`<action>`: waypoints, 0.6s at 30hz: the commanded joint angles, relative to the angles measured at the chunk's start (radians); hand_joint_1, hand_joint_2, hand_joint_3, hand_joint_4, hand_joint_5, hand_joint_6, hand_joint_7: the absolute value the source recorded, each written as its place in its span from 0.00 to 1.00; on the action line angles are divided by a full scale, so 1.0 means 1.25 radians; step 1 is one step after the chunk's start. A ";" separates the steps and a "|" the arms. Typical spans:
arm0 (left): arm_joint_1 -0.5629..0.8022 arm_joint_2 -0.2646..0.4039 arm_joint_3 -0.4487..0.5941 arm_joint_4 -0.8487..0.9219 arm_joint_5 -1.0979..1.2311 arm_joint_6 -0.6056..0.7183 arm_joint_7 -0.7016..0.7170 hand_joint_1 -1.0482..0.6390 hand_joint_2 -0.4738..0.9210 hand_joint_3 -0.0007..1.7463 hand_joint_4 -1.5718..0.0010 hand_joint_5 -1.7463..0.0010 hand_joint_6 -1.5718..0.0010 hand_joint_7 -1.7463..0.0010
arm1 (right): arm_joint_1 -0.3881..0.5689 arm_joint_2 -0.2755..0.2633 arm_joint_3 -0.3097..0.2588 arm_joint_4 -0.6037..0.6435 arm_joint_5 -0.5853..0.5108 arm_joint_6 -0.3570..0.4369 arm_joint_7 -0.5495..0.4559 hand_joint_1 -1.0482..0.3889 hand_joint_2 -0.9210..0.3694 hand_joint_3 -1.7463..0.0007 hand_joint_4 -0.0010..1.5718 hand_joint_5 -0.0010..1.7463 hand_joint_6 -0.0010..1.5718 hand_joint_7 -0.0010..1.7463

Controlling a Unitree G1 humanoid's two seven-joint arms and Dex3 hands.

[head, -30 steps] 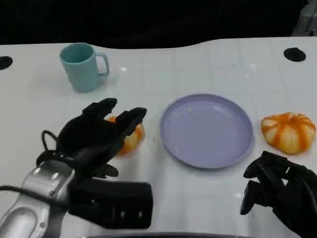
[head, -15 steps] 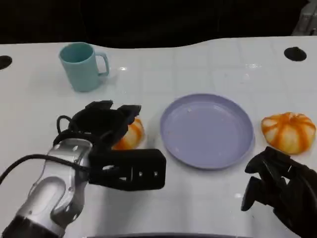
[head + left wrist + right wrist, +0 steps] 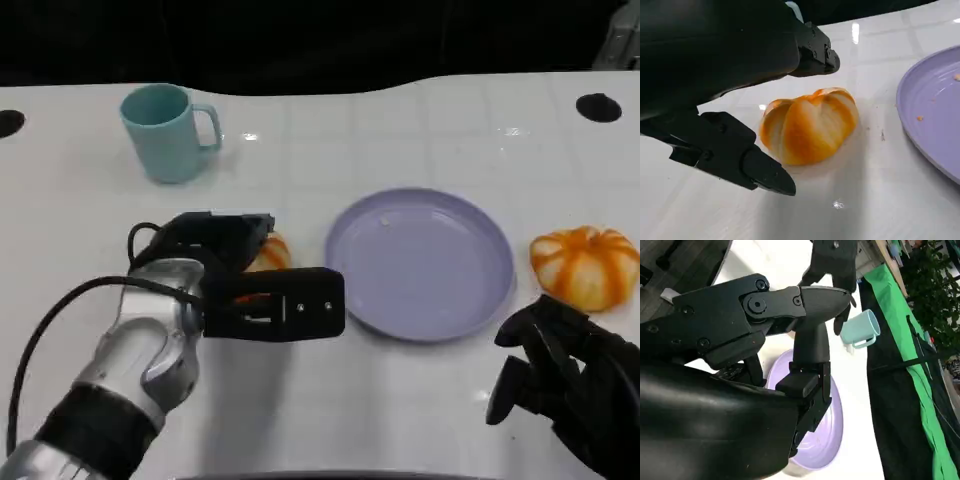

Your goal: Grasp the bread from the table and place it into the plate.

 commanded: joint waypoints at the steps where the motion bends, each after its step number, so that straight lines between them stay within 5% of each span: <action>1: -0.048 -0.015 -0.008 0.090 -0.020 0.004 0.044 0.47 0.87 0.00 1.00 0.87 0.89 1.00 | 0.010 -0.007 -0.004 -0.020 0.009 0.002 -0.003 0.42 0.00 0.81 0.41 1.00 0.33 0.90; 18: -0.200 -0.082 -0.050 0.518 -0.098 -0.122 0.201 0.46 0.90 0.00 0.99 0.92 0.89 1.00 | 0.030 -0.011 -0.007 -0.041 0.019 0.003 0.002 0.41 0.00 0.80 0.40 1.00 0.32 0.90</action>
